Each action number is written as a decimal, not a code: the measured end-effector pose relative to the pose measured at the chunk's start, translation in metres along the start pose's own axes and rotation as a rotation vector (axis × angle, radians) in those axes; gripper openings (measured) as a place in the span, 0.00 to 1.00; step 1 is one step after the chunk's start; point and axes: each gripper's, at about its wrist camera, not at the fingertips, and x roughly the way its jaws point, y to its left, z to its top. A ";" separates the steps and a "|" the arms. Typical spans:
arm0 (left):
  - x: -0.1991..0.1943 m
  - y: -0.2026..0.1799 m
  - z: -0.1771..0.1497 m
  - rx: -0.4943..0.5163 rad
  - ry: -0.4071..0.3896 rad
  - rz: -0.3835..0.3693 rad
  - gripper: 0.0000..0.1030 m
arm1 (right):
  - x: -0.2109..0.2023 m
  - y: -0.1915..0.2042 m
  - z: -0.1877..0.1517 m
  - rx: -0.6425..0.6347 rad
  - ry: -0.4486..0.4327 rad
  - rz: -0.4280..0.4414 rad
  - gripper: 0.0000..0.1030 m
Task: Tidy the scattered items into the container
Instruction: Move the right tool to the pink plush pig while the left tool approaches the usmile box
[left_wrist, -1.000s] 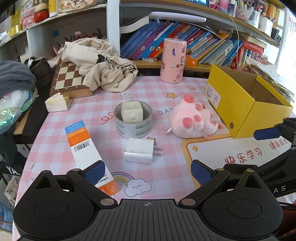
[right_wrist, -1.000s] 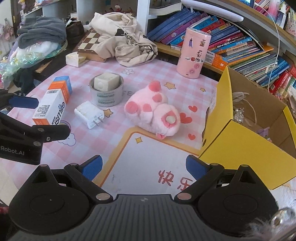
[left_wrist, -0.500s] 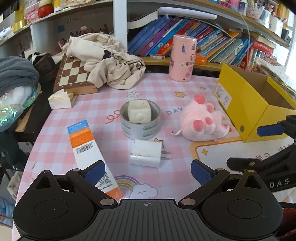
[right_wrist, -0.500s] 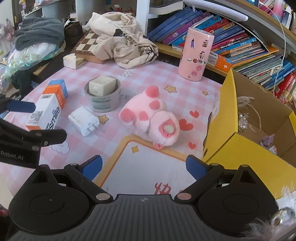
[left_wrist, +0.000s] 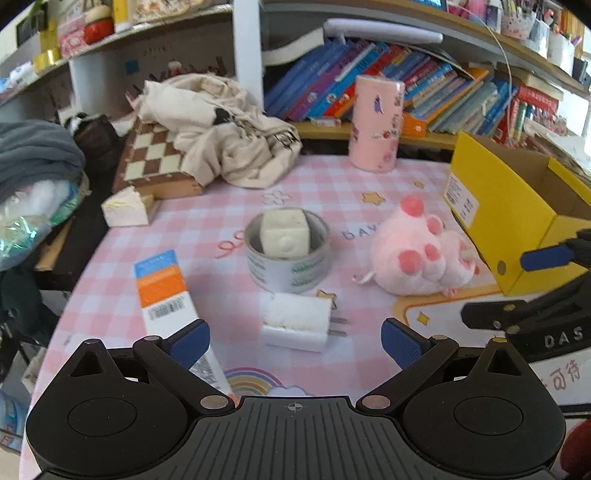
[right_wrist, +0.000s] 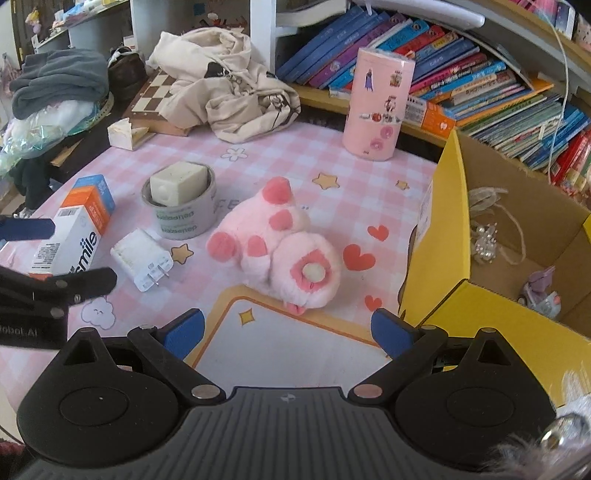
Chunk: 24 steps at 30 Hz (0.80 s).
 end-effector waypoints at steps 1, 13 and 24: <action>0.002 -0.001 0.000 -0.001 0.008 -0.007 0.98 | 0.002 -0.001 0.000 0.001 0.006 0.005 0.95; 0.005 0.017 0.006 -0.088 0.006 0.061 0.98 | 0.026 0.002 0.016 -0.059 -0.007 0.032 0.94; 0.025 0.054 0.007 -0.133 0.025 0.216 0.98 | 0.056 0.011 0.038 -0.137 -0.024 0.025 0.94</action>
